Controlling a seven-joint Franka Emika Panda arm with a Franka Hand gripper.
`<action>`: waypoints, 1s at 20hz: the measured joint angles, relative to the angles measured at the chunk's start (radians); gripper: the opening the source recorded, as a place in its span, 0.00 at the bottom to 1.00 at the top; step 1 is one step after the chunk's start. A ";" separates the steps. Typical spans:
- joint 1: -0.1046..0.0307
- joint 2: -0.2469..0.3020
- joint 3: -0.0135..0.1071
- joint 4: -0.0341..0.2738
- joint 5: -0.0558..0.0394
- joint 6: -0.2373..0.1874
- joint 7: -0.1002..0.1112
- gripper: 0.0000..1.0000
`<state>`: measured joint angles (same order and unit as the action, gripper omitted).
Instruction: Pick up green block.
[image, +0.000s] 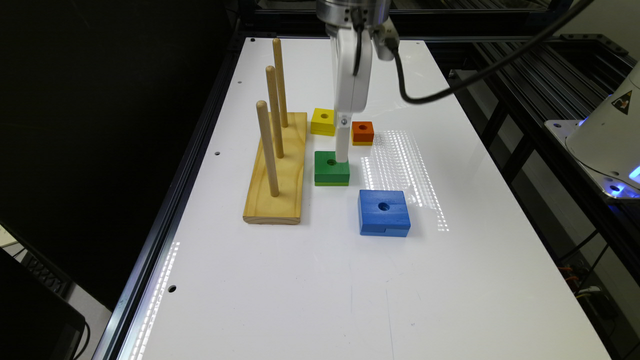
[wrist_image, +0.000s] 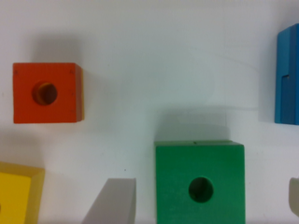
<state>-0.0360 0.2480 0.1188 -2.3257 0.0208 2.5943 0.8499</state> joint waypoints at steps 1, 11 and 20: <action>0.000 0.010 0.000 0.001 -0.0013 0.010 0.000 1.00; 0.000 0.029 -0.001 0.011 -0.0053 0.018 0.000 1.00; 0.000 0.032 -0.001 0.012 -0.0062 0.018 0.000 1.00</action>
<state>-0.0361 0.2803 0.1177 -2.3139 0.0146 2.6119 0.8499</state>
